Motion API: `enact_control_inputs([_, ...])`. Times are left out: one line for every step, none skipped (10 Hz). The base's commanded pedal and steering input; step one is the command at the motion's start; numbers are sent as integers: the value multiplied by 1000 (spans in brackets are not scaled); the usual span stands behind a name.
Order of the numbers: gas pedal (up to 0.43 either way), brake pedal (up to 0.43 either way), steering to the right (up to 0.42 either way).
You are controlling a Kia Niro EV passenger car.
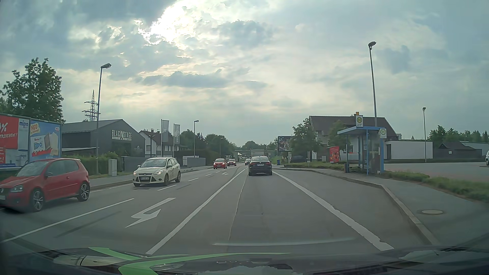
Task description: Follow the waypoints while adhering to traffic rules and regulations
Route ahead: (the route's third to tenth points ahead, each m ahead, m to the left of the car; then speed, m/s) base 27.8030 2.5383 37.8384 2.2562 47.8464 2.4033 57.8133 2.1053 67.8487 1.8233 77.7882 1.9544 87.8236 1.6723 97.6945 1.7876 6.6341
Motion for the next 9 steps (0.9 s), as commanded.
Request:
enact_control_inputs([189, 0, 0])
enact_control_inputs([189, 0, 0])
enact_control_inputs([169, 0, 0])
enact_control_inputs([169, 0, 0])
enact_control_inputs([177, 0, 0])
enact_control_inputs([177, 0, -1])
enact_control_inputs([177, 0, 0])
enact_control_inputs([177, 0, 0])
enact_control_inputs([177, 0, -1])
